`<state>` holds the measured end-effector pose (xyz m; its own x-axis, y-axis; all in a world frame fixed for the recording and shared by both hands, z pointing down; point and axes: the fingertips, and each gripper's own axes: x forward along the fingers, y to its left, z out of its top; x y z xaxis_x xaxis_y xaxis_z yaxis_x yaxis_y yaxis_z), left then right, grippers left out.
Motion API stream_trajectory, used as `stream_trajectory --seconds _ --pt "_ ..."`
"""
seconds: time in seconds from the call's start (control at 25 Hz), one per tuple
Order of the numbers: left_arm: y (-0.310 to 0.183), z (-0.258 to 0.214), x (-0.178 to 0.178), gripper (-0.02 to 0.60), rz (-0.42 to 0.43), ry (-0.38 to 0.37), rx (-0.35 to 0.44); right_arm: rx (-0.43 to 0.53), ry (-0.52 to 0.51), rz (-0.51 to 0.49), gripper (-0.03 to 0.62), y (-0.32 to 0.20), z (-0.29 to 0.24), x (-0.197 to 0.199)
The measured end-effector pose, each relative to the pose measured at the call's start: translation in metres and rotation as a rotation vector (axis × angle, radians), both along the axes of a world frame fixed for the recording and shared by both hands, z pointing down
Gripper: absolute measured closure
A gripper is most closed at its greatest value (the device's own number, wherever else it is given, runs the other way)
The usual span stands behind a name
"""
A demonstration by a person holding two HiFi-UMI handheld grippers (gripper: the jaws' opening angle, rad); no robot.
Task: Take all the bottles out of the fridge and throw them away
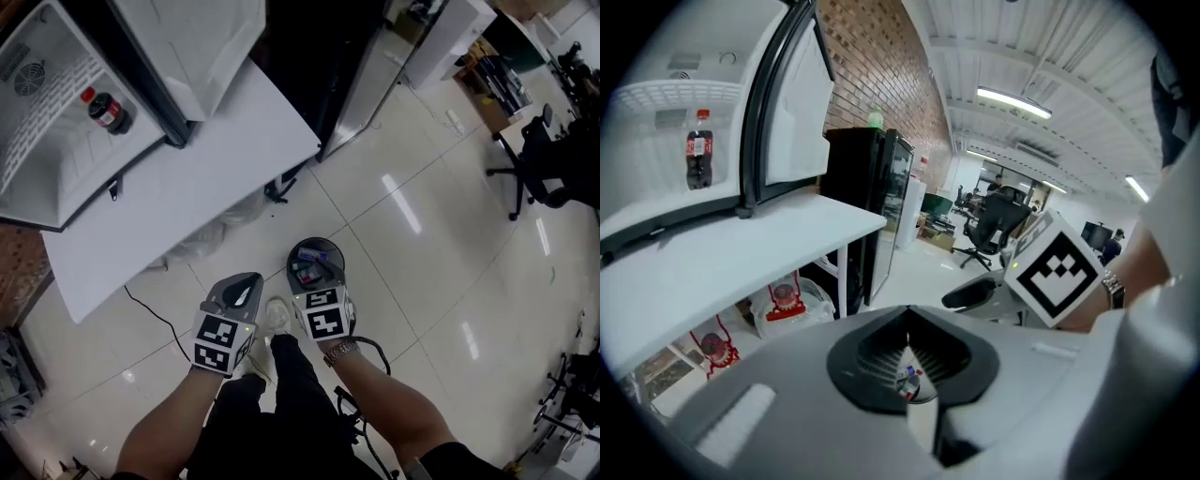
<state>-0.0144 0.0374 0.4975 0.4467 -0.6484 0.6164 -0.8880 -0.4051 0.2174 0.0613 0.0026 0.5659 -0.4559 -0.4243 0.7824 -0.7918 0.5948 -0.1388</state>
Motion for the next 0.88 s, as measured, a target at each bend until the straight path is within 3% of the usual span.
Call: stream_trajectory --seconds 0.28,0.64,0.88 --pt "-0.003 -0.056 -0.047 0.578 -0.129 -0.029 0.084 0.111 -0.08 -0.139 0.342 -0.013 -0.073 -0.063" --pt "-0.013 -0.123 -0.133 0.578 -0.351 -0.064 0.211 0.223 -0.137 -0.361 0.342 -0.023 -0.145 -0.16" --pt "-0.015 -0.152 -0.184 0.578 -0.44 -0.073 0.265 0.288 -0.168 -0.423 0.342 -0.038 -0.18 -0.216"
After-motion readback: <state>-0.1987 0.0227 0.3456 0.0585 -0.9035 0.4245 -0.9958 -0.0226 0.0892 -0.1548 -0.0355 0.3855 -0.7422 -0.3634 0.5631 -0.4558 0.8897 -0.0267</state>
